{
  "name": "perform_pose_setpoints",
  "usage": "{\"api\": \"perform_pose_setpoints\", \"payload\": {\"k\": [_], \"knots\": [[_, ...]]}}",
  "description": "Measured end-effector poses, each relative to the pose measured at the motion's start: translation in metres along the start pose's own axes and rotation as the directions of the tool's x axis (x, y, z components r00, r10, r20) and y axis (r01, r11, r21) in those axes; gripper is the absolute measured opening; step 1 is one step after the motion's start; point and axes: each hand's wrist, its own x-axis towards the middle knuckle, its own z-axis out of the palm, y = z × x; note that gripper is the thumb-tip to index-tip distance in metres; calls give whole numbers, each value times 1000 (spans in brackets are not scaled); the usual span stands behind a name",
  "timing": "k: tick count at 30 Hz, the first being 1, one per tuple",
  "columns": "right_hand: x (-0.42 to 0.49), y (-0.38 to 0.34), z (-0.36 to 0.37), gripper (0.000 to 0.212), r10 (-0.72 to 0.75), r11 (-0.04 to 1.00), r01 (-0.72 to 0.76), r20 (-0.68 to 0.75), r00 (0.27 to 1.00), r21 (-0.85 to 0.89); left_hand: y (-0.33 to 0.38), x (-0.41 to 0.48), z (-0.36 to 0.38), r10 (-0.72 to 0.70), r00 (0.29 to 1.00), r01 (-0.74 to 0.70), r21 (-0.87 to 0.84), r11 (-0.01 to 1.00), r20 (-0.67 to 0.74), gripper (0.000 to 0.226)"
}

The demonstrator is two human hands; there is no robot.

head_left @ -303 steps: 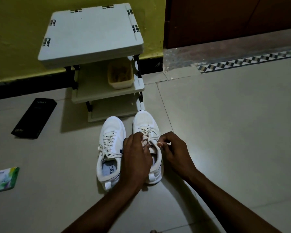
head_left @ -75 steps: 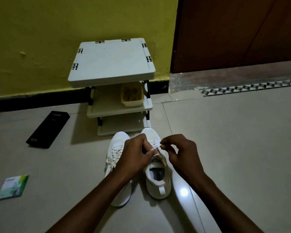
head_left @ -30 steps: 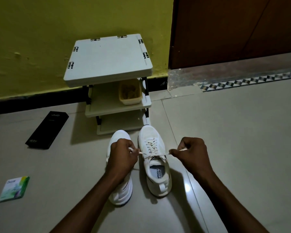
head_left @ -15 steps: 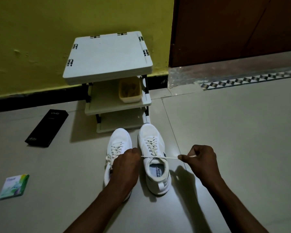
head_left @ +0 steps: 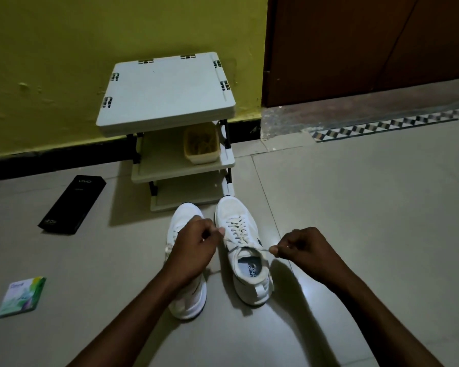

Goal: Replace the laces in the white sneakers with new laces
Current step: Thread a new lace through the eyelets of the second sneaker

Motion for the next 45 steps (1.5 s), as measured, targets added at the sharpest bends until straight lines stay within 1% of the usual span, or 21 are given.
{"api": "perform_pose_setpoints", "payload": {"k": [2,4,6,7,9,11,13,15,17,19,21,23,26,28,32,36,38,40,42,43,45], "knots": [[0,-11,4,17,-71,990,66,35,997,128,7,3,7,-48,998,56,-237,970,38,29],[4,-20,12,14,-112,955,106,3,994,276,16,3,13,-88,994,107,-365,925,68,29],[7,-27,19,12,-107,899,110,-31,994,424,21,0,17,-107,993,116,-447,887,44,30],[9,-31,22,14,-100,877,106,-38,994,468,22,-1,19,-109,994,107,-467,878,22,30],[11,-34,26,16,-77,841,85,-37,996,534,21,-3,20,-79,996,56,-437,898,-35,27],[13,-33,29,15,-47,796,62,-41,998,602,16,-2,21,-14,999,-7,-381,925,-53,18],[15,-31,34,12,-7,774,42,-57,998,632,10,0,22,56,997,-71,-348,935,-53,8],[18,-29,40,8,25,792,34,-88,996,610,5,2,23,139,988,-153,-300,942,-69,18],[22,-28,44,11,42,823,42,-134,990,567,3,2,23,213,975,-222,-245,944,-62,27],[25,-28,47,16,22,876,69,-182,983,478,4,3,23,260,964,-266,-211,941,-59,29],[24,-30,48,21,-38,928,108,-197,980,357,7,2,25,252,966,-259,-204,944,-61,24],[22,-31,48,23,-118,959,166,-210,970,230,13,-1,27,198,979,-204,-227,952,-49,27],[19,-31,46,24,-180,963,216,-215,960,158,16,-3,27,172,985,-170,-225,959,-9,50],[17,-31,45,24,-213,962,239,-187,959,132,16,-3,27,160,987,-154,-220,963,11,55],[13,-30,46,24,-243,962,258,-151,958,90,14,0,30,127,992,-128,-186,974,-16,36],[12,-32,45,4,-250,950,271,-145,957,157,13,2,30,103,994,-105,-183,977,-22,30],[13,-32,45,7,-250,953,270,-142,958,140,12,2,30,99,995,-101,-195,976,-20,28],[15,-29,46,12,-280,953,295,-164,946,74,12,1,30,129,991,-131,-181,975,-20,26],[16,-26,48,12,-347,937,349,-224,911,-35,10,1,30,181,983,-185,-129,974,-43,23],[16,-23,48,11,-375,927,367,-253,892,-77,7,1,29,216,974,-220,-72,973,-66,21],[17,-19,43,11,-399,917,374,-289,870,-137,-4,3,25,291,952,-281,105,954,-95,19]]}}
